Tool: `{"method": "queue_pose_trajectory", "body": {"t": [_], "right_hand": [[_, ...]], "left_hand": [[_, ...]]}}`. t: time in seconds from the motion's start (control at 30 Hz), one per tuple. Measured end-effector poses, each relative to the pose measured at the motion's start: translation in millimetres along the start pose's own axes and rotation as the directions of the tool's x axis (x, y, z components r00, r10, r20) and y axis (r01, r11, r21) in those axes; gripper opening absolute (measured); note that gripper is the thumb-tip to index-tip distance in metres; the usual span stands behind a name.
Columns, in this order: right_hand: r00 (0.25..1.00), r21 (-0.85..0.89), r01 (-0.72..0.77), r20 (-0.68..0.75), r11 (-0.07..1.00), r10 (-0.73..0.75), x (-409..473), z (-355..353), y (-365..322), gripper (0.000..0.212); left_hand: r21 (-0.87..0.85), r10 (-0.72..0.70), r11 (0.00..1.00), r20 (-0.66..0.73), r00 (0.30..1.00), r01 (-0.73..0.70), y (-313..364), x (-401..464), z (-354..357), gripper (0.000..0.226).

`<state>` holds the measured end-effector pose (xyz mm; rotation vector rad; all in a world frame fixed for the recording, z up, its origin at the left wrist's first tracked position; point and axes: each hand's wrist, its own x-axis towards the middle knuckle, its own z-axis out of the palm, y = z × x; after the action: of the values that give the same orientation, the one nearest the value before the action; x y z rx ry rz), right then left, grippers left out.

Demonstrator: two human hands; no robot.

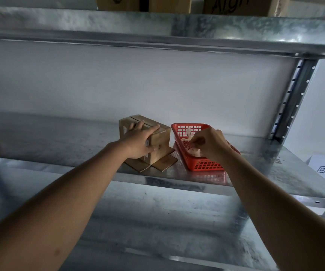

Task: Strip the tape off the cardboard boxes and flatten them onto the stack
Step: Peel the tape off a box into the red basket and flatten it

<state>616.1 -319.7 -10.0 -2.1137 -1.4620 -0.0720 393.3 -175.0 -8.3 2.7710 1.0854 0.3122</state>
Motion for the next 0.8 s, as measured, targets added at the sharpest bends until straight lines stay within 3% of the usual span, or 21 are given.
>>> {"method": "queue_pose_trajectory", "body": {"t": [0.1, 0.23, 0.53, 0.7, 0.8], "right_hand": [[1.000, -0.101, 0.020, 0.019, 0.995, -0.019, 7, 2, 3, 0.019], [0.993, -0.161, 0.016, -0.109, 0.987, -0.034, 12, 4, 8, 0.029], [0.990, -0.100, -0.087, -0.117, 0.991, 0.075, 30, 12, 4, 0.023], [0.994, -0.197, 0.078, 0.086, 0.977, -0.062, 31, 10, 5, 0.020], [0.978, -0.243, 0.091, 0.202, 0.966, -0.041, 29, 8, 12, 0.017]], "left_hand": [[-0.003, -0.005, 1.000, 0.001, 1.000, 0.005, 0, 0, 0, 0.085], [-0.006, -0.001, 1.000, 0.005, 1.000, 0.001, 1, -1, -2, 0.085], [-0.014, -0.020, 1.000, 0.015, 1.000, 0.020, 8, 4, -2, 0.084], [-0.023, -0.034, 0.999, 0.015, 0.999, 0.035, 8, 10, 3, 0.085], [-0.021, -0.033, 0.999, 0.023, 0.999, 0.033, 9, 13, 3, 0.085]]}}
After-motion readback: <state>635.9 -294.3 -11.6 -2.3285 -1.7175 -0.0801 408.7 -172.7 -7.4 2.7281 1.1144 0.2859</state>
